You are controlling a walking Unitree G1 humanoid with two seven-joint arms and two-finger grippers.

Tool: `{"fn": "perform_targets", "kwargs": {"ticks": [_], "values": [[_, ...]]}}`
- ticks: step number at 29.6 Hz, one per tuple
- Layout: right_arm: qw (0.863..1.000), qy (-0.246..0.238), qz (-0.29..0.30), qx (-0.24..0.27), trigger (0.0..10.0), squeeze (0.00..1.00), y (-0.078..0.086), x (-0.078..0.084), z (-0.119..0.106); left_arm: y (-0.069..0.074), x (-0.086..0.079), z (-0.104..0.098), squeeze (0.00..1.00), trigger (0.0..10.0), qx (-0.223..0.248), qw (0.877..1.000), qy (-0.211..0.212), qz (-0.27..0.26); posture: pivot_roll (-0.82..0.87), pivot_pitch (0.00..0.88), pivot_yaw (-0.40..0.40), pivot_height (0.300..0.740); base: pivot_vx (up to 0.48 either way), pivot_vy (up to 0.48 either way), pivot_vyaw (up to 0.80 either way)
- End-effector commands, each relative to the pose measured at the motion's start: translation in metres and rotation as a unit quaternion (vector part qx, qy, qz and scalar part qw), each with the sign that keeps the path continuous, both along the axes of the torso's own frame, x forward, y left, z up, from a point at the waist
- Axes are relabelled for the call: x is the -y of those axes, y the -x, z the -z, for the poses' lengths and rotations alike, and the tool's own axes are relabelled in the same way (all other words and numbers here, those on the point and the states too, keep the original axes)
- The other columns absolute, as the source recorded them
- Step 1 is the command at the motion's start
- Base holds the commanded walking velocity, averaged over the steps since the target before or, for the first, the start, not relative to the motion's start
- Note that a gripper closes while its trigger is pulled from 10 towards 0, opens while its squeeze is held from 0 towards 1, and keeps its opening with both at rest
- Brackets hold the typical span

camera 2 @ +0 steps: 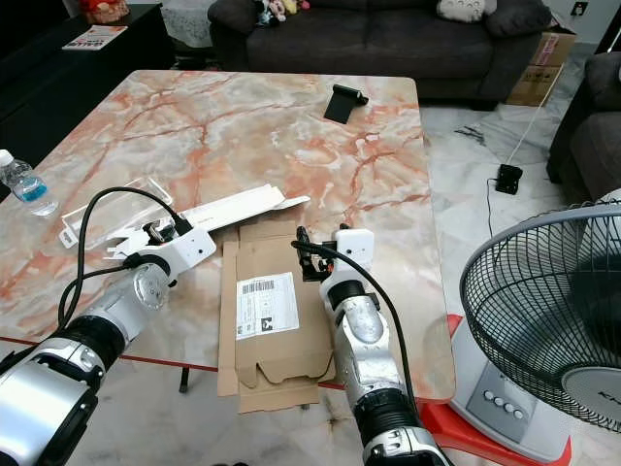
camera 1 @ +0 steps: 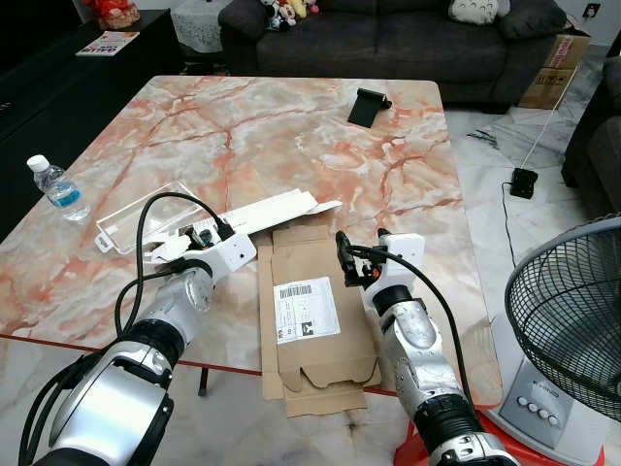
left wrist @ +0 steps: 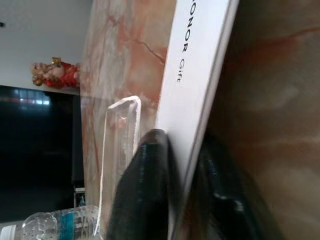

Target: Picking trash to rubbish bin

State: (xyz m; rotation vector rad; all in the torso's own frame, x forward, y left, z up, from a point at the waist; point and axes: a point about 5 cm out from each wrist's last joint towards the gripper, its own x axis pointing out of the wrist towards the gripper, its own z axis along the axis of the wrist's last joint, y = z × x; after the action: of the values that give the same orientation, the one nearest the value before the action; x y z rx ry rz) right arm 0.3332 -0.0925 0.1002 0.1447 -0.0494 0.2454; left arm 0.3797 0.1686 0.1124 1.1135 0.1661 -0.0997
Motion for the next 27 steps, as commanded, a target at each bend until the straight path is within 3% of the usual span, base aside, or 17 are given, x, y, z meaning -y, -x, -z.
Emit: {"fn": "perform_targets", "kwargs": {"ticks": [1, 4, 8, 10, 11, 12, 13, 15, 18, 21, 27], "values": [[1.0, -0.003, 0.001, 0.001, 10.0, 0.0, 0.0, -0.001, -0.001, 0.001, -0.007, 0.002, 0.0, 0.0, -0.007, 1.0, -0.008, -0.007, -0.03, 0.07, 0.053, 0.74, 0.0, 0.0, 0.0], [1.0, -0.004, 0.002, 0.003, 10.0, 0.0, -0.002, -0.002, -0.003, 0.001, -0.008, -0.001, 0.0, 0.0, 0.013, 1.0, -0.011, -0.011, -0.03, 0.056, 0.056, 0.74, 0.0, 0.0, 0.0], [1.0, -0.005, 0.003, 0.01, 10.0, 0.0, -0.005, -0.002, -0.007, -0.002, -0.006, -0.014, 0.0, 0.0, 0.073, 0.997, -0.003, -0.011, -0.03, 0.043, 0.058, 0.74, 0.0, 0.0, 0.0], [1.0, -0.006, 0.004, 0.014, 10.0, 0.0, -0.008, -0.002, -0.009, -0.003, -0.003, -0.025, 0.0, 0.0, 0.118, 0.993, 0.031, -0.009, -0.02, 0.028, 0.061, 0.74, 0.0, 0.0, 0.0], [1.0, -0.007, 0.005, 0.017, 10.0, 0.0, -0.009, -0.002, -0.011, -0.003, -0.001, -0.03, 0.0, 0.7, 0.142, 0.989, 0.047, -0.007, -0.02, 0.023, 0.062, 0.74, 0.0, 0.0, 0.0], [1.0, -0.008, 0.005, 0.021, 10.0, 0.0, -0.011, -0.002, -0.014, -0.003, 0.001, -0.038, 0.0, 6.3, 0.172, 0.982, 0.07, -0.005, -0.02, 0.013, 0.063, 0.74, 0.0, 0.0, 0.0], [1.0, -0.009, 0.005, 0.024, 10.0, 0.0, -0.012, -0.002, -0.016, -0.002, 0.002, -0.041, 0.0, 10.0, 0.185, 0.979, 0.085, -0.004, -0.02, 0.005, 0.064, 0.74, 0.0, 0.0, 0.0], [0.999, -0.011, 0.005, 0.031, 10.0, 0.0, -0.014, -0.003, -0.021, 0.0, 0.007, -0.047, 0.0, 10.0, 0.208, 0.971, 0.116, 0.006, -0.02, 0.0, 0.065, 0.74, 0.0, 0.0, 0.0], [0.999, -0.018, 0.006, 0.05, 10.0, 0.0, -0.019, -0.005, -0.031, 0.007, 0.02, -0.058, 0.0, 10.0, 0.24, 0.945, 0.217, 0.036, -0.01, 0.0, 0.068, 0.74, 0.0, 0.0, 0.0], [0.998, -0.023, 0.009, 0.06, 10.0, 0.0, -0.023, -0.005, -0.038, 0.013, 0.031, -0.06, 0.0, 10.0, 0.241, 0.923, 0.294, 0.055, -0.01, 0.0, 0.071, 0.74, 0.0, 0.0, 0.0], [0.996, -0.029, 0.018, 0.081, 10.0, 0.0, -0.024, -0.003, -0.046, 0.024, 0.031, -0.047, 0.0, 10.0, 0.234, 0.891, 0.388, 0.028, -0.03, 0.0, 0.084, 0.74, 0.0, 0.0, 0.0]]}}
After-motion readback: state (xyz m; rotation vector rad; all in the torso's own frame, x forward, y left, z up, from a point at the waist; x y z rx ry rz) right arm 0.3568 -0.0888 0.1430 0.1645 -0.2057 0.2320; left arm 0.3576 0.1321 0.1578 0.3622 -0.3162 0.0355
